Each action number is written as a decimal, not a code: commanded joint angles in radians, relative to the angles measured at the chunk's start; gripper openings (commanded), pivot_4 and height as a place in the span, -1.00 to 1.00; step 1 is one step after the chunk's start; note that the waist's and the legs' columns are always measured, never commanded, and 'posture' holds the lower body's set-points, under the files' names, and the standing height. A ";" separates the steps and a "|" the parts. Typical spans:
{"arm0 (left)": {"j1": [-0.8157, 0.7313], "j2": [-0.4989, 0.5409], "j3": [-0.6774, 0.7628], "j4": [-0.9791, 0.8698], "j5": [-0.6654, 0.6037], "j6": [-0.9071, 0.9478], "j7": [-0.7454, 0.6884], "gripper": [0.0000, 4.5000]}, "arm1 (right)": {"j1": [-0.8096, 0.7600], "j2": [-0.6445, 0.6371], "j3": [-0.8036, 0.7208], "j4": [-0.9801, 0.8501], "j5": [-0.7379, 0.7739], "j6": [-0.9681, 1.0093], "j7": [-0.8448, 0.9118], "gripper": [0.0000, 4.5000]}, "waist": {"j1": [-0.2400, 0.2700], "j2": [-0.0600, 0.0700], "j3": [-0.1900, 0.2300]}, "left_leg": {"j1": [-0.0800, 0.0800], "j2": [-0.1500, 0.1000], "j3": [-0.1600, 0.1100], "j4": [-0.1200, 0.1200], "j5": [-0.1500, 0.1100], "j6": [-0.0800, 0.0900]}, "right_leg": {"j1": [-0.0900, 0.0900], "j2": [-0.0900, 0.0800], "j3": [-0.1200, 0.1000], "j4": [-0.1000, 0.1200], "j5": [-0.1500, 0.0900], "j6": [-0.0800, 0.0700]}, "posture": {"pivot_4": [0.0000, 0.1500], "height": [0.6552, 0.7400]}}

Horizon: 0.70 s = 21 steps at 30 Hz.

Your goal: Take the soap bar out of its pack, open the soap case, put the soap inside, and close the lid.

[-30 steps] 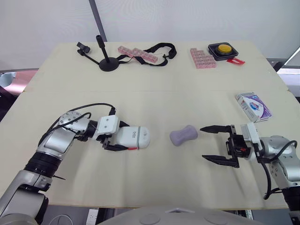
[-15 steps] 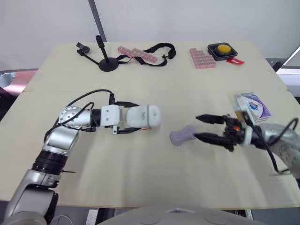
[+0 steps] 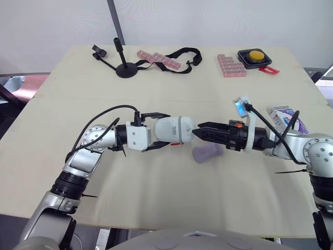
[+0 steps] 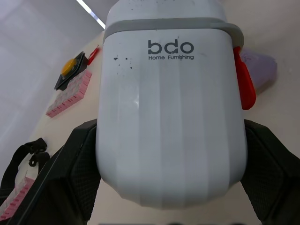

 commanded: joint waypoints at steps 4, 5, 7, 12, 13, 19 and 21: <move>-0.012 0.006 -0.009 -0.039 -0.006 -0.001 0.013 0.54 | -0.031 0.001 0.022 -0.005 0.074 0.005 -0.055 1.00 | 0.006 0.000 0.000 | -0.001 0.000 0.000 0.000 -0.001 -0.002 | 0.000 0.001 0.000 0.000 0.000 0.000 | 1.00 0.87; -0.012 0.006 -0.011 -0.041 -0.006 0.000 0.014 0.54 | -0.032 0.001 0.026 -0.004 0.076 0.006 -0.060 1.00 | 0.007 0.000 0.000 | -0.001 0.000 0.000 0.000 -0.001 -0.003 | 0.000 0.001 0.000 0.000 0.000 0.000 | 1.00 0.87; -0.011 0.007 -0.014 -0.048 -0.006 0.004 0.015 0.54 | -0.035 0.002 0.033 -0.003 0.076 0.005 -0.067 1.00 | 0.009 0.000 0.000 | -0.002 0.000 0.000 0.000 -0.001 -0.003 | 0.000 0.001 0.000 0.000 0.000 0.000 | 1.00 0.87; -0.012 0.009 -0.018 -0.054 -0.006 0.012 0.016 0.54 | -0.042 0.003 0.048 0.005 0.080 0.004 -0.076 1.00 | 0.019 0.000 0.000 | -0.004 0.000 0.000 0.000 -0.001 -0.004 | 0.000 0.002 0.000 0.000 0.000 0.001 | 1.00 0.87; -0.012 0.009 -0.018 -0.054 -0.007 0.013 0.016 0.54 | -0.043 0.003 0.050 0.006 0.082 0.005 -0.078 1.00 | 0.020 0.000 0.000 | -0.004 0.000 0.000 0.000 -0.001 -0.004 | 0.000 0.002 -0.001 0.000 0.000 0.001 | 1.00 0.87; -0.009 0.011 -0.021 -0.067 -0.007 0.026 0.020 0.54 | -0.052 0.019 0.060 0.020 0.088 0.004 -0.086 0.36 | 0.023 0.000 0.000 | -0.005 0.000 0.000 0.001 -0.001 -0.004 | 0.000 0.002 -0.001 0.000 0.001 0.001 | 1.00 0.87; -0.009 0.011 -0.020 -0.069 -0.005 0.030 0.024 0.54 | -0.054 0.021 0.061 0.025 0.088 0.007 -0.086 0.05 | 0.024 0.000 0.000 | -0.006 0.000 0.000 0.001 -0.001 -0.004 | 0.000 0.002 -0.001 0.000 0.001 0.001 | 1.00 0.87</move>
